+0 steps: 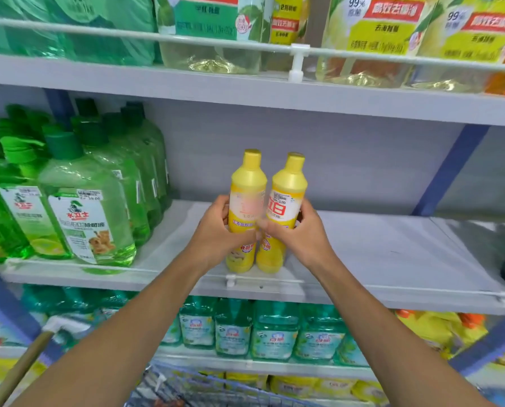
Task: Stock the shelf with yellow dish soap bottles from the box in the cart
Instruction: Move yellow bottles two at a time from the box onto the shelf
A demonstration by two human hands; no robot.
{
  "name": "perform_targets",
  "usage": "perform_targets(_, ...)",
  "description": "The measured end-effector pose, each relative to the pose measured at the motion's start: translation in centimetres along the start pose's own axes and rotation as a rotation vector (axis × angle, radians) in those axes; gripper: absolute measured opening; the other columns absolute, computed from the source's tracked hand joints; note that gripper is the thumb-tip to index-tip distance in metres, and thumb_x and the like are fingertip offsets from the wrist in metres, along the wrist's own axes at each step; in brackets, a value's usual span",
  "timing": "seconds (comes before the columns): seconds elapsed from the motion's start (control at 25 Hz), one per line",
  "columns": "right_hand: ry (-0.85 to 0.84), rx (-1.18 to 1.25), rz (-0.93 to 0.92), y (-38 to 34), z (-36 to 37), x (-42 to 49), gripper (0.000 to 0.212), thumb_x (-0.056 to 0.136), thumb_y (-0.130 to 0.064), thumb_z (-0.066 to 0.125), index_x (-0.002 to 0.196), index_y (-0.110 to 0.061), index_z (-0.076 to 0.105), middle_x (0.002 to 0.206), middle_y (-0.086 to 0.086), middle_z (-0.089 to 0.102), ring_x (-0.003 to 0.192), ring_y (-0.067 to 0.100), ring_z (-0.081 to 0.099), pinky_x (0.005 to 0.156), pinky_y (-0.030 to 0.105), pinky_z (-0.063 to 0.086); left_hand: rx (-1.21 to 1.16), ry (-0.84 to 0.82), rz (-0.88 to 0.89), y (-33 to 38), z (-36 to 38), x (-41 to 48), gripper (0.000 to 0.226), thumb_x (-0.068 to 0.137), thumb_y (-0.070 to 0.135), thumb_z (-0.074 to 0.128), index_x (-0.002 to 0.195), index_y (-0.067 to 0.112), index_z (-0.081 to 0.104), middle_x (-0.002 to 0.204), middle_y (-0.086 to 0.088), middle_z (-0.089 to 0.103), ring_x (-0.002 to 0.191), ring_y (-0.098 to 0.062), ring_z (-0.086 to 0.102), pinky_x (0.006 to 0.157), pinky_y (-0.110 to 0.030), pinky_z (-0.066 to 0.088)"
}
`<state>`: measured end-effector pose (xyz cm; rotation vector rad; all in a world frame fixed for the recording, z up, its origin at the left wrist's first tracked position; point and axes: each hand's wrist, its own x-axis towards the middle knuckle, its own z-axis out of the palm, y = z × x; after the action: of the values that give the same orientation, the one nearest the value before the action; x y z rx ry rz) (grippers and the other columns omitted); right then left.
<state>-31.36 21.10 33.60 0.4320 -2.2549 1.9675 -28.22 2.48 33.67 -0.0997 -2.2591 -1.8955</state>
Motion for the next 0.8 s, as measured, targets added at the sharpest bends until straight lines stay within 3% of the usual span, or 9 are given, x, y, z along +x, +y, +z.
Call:
perform_targets(0.08,0.049,-0.165,0.032,0.9,-0.4,-1.3,0.077,0.062,-0.040,0.095,0.125,-0.024,0.053,0.112,-0.014,0.068,0.100,0.003,0.067,0.080,0.021,0.057,0.131,0.055,-0.006,-1.0,0.2,-0.8,0.064,0.066,0.019,0.093,0.120,0.024,0.059,0.107,0.011,0.073,0.095,-0.004,0.069,0.079,-0.022,0.058)
perform_targets(0.2,0.040,-0.355,0.039,2.2,-0.7,-2.5,0.065,0.066,-0.044,0.091,0.115,-0.025,0.053,0.102,-0.019,0.065,0.091,-0.006,0.064,0.071,0.008,0.050,0.240,0.097,0.015,-1.8,0.1,-1.3,0.063,0.067,0.028,0.092,0.121,0.028,0.061,0.105,0.015,0.071,0.092,-0.002,0.066,0.072,-0.015,0.053)
perform_targets(0.32,-0.003,-0.397,0.034,3.4,-0.3,-2.8,0.052,0.073,-0.041,0.088,0.112,-0.028,0.056,0.099,-0.017,0.066,0.088,-0.009,0.064,0.068,0.005,0.049,0.267,0.090,0.020,-2.3,-0.1,-1.0,0.063,0.065,0.029,0.093,0.121,0.026,0.064,0.104,0.013,0.072,0.089,0.000,0.067,0.073,-0.015,0.055)
perform_targets(0.48,-0.012,-0.383,0.074,4.4,0.3,-0.3,0.052,0.074,-0.039,0.088,0.115,-0.023,0.060,0.098,-0.017,0.066,0.084,-0.008,0.063,0.064,0.003,0.048,0.293,0.082,-0.026,-3.6,0.6,1.0,0.069,0.065,0.029,0.092,0.125,0.022,0.058,0.110,0.011,0.070,0.090,-0.001,0.067,0.067,-0.007,0.049)
perform_targets(0.6,0.004,-0.343,0.080,5.8,0.7,3.4,0.055,0.075,-0.036,0.088,0.119,-0.019,0.062,0.102,-0.012,0.069,0.086,-0.004,0.066,0.071,0.010,0.055,0.280,0.163,-0.049,-4.5,1.2,4.8,0.064,0.066,0.026,0.093,0.117,0.018,0.056,0.107,0.008,0.070,0.087,-0.001,0.067,0.067,-0.014,0.053)
perform_targets(0.72,0.032,-0.304,0.072,7.8,1.3,7.4,0.050,0.075,-0.033,0.088,0.117,-0.020,0.063,0.100,-0.011,0.070,0.085,-0.002,0.067,0.071,0.012,0.057,0.232,0.230,-0.058,-6.4,1.5,9.2,0.058,0.064,0.022,0.093,0.110,0.018,0.059,0.105,0.004,0.073,0.089,-0.010,0.071,0.081,-0.032,0.061)
perform_targets(0.8,0.054,-0.319,0.059,9.2,1.6,9.8,0.047,0.076,-0.036,0.087,0.114,-0.021,0.064,0.099,-0.011,0.072,0.086,0.001,0.069,0.073,0.014,0.056,0.224,0.266,-0.054,-7.7,1.7,11.5,0.054,0.063,0.024,0.094,0.105,0.017,0.062,0.099,0.004,0.075,0.086,-0.010,0.073,0.080,-0.033,0.061)
